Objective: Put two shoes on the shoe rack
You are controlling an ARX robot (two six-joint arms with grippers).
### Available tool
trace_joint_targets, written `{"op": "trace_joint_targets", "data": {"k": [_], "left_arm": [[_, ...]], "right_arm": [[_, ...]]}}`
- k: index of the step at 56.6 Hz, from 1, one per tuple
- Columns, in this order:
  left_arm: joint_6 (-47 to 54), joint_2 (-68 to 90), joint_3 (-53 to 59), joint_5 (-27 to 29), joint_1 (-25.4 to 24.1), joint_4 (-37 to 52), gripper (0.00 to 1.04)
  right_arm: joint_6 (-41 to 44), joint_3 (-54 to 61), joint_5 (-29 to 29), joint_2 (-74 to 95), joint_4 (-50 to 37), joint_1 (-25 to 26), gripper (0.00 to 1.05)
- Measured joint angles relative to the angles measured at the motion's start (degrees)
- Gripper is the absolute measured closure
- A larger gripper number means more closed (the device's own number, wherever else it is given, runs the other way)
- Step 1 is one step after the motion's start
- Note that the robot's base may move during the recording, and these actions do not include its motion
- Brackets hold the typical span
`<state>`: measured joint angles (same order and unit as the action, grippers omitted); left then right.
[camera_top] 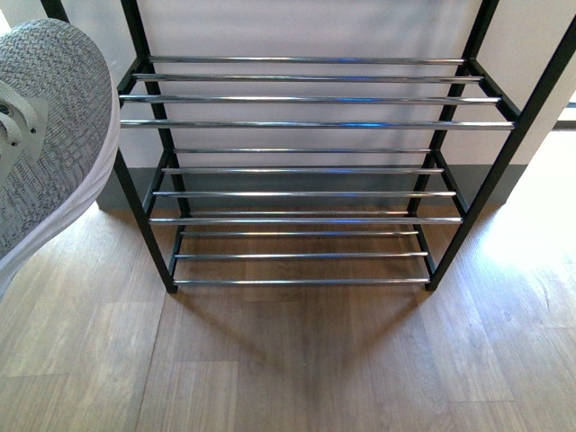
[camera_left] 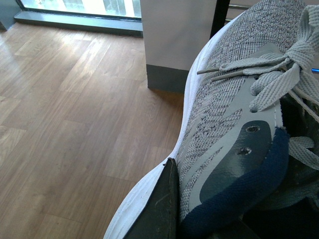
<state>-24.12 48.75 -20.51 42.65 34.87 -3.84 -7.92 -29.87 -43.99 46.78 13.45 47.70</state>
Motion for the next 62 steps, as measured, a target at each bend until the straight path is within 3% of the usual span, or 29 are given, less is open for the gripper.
{"op": "trace_joint_targets", "data": {"k": [62], "left_arm": [[-0.02,0.0,0.0,-0.02,0.02,0.0,1.03]], "right_arm": [[0.02,0.0,-0.17,0.0,0.0,0.0,1.04]]}}
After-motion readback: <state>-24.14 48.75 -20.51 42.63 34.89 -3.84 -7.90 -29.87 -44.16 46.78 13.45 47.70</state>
